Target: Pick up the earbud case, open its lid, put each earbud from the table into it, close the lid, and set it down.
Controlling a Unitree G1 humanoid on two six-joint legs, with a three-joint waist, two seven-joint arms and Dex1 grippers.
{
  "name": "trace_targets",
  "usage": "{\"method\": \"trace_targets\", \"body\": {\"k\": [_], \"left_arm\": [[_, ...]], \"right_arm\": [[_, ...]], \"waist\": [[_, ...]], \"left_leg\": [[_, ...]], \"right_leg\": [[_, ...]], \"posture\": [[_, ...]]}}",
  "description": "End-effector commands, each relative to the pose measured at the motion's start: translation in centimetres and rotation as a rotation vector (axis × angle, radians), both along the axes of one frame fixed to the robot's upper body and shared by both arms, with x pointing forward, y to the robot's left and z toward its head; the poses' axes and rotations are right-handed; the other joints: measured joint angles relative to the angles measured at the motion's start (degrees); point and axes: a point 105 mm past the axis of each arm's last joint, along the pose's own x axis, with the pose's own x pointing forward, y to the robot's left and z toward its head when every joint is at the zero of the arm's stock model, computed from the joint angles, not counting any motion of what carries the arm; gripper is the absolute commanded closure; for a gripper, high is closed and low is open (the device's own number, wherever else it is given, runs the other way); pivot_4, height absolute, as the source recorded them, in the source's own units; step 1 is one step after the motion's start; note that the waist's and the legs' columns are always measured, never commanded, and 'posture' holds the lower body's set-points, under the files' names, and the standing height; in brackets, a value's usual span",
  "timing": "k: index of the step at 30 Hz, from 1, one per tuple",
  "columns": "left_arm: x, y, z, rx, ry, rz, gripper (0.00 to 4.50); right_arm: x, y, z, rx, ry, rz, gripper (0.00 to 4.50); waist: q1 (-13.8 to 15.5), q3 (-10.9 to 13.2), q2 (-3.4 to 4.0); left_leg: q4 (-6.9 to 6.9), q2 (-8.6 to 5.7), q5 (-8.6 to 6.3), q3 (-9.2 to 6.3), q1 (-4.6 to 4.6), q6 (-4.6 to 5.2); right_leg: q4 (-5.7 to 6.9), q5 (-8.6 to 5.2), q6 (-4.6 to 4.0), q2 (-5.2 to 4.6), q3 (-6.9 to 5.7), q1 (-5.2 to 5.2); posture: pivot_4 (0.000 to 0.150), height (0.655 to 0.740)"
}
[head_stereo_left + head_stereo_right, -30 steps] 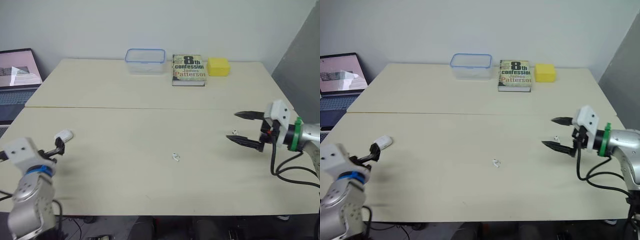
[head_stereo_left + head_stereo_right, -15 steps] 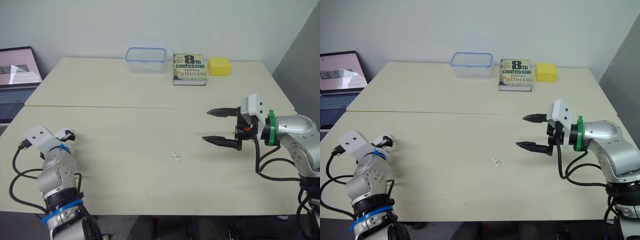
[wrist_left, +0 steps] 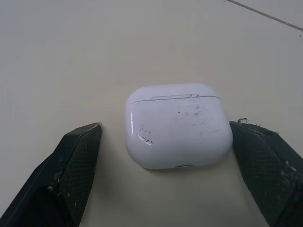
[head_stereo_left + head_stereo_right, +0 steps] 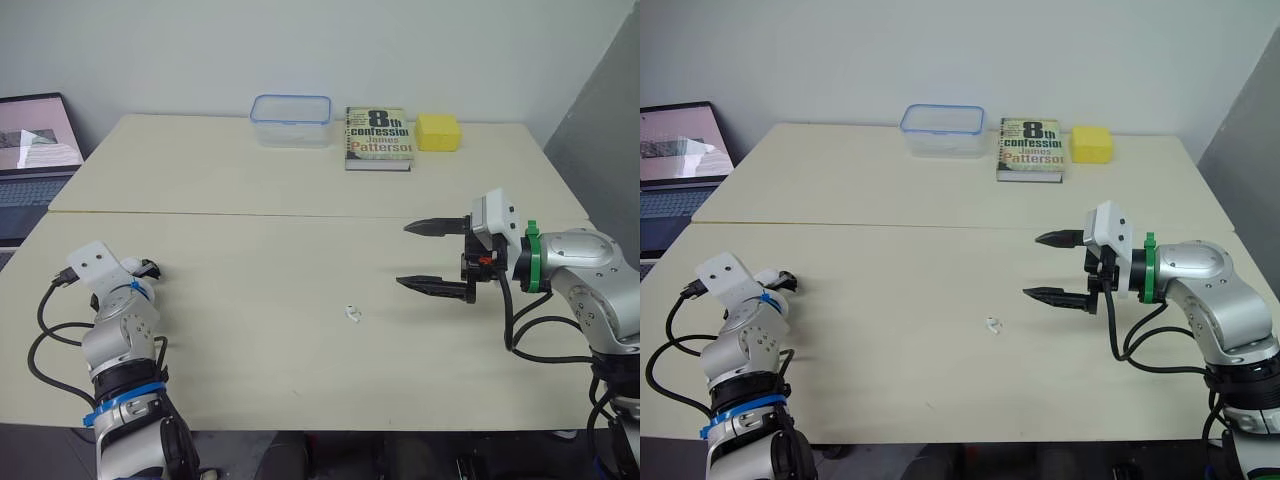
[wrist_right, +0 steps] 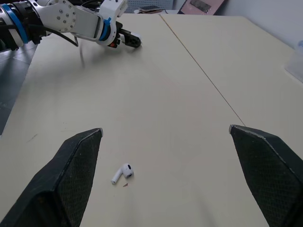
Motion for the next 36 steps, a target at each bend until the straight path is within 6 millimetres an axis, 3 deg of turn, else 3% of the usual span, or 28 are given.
{"method": "trace_targets", "body": {"k": [1,4,10,13,15,18,22,25,29,36], "left_arm": [[0.2,0.3,0.8,0.023,-0.009,-0.007,0.88],[0.2,0.4,0.7,0.038,0.001,-0.014,1.74],[-0.7,1.2,0.1,0.073,0.039,-0.024,1.74],[-0.3,-0.1,1.0,0.171,0.016,-0.166,1.74],[0.6,-3.5,1.8,0.255,-0.029,-0.388,1.74],[0.8,-10.4,2.2,0.365,-0.083,-0.786,1.74],[-1.0,-19.2,3.5,0.475,-0.224,-1.273,1.74],[-2.9,-24.1,5.0,0.588,-0.367,-1.567,1.74],[-5.1,-27.7,5.5,0.76,-0.499,-1.813,1.74],[-6.0,-29.0,6.1,0.918,-0.662,-1.936,1.74]], "right_arm": [[-0.8,1.1,1.2,0.012,-0.05,0.053,0.0],[-0.8,1.1,1.3,0.011,-0.055,0.054,0.0],[-0.9,0.8,1.3,0.005,-0.059,0.042,0.0],[-1.0,0.5,1.3,0.005,-0.058,0.025,0.0],[-1.1,0.1,1.2,0.004,-0.053,0.005,0.0],[-1.2,-0.8,0.9,-0.007,-0.028,-0.035,0.0],[-1.6,-2.1,-0.4,-0.041,0.051,-0.082,0.0],[-1.5,-2.3,-1.2,-0.049,0.147,-0.147,0.0],[-2.1,-1.0,-1.6,-0.004,0.327,-0.137,0.0],[-2.6,1.3,-2.4,0.056,0.628,-0.12,0.0]], "waist": [[0.0,0.0,0.0],[0.0,0.0,0.0],[-0.1,0.0,0.0],[-0.2,0.0,0.0],[-0.1,0.0,0.01],[0.7,0.0,0.0],[1.2,0.0,0.0],[1.2,0.0,0.04],[0.2,0.0,0.07],[0.0,0.0,0.08]], "left_leg": [[0.0,0.0,0.0,0.0,0.0,0.0],[0.0,-0.01,0.0,-0.03,-0.02,0.0],[-0.01,0.0,0.0,-0.02,0.01,0.0],[-0.02,0.01,0.0,0.05,0.04,0.0],[-0.02,0.0,0.0,0.06,0.0,0.0],[0.0,-0.06,0.02,0.0,-0.09,-0.03],[0.01,-0.05,0.0,-0.03,-0.16,0.0],[-0.02,0.0,-0.01,0.02,-0.14,0.02],[-0.05,0.04,-0.01,0.1,-0.11,0.03],[-0.02,0.03,-0.02,0.11,-0.16,0.08]], "right_leg": [[0.0,0.0,0.0,0.0,0.0,0.0],[0.0,0.0,0.0,-0.02,0.0,0.0],[0.01,0.0,0.0,-0.02,0.0,0.01],[0.0,0.0,0.0,-0.06,0.03,-0.02],[-0.02,0.0,0.0,-0.15,0.06,-0.03],[-0.06,0.01,-0.01,-0.28,0.08,-0.03],[-0.12,0.06,-0.11,-0.3,0.07,-0.04],[-0.12,0.06,-0.15,-0.29,0.11,-0.06],[-0.1,0.06,-0.17,-0.24,0.14,-0.08],[-0.08,0.06,-0.17,0.06,0.09,-0.08]], "posture": [[0.15,0.74],[0.15,0.74],[0.15,0.74],[0.15,0.74],[0.15,0.74],[0.15,0.74],[0.15,0.74],[0.15,0.74],[0.15,0.74],[0.15,0.74]]}}
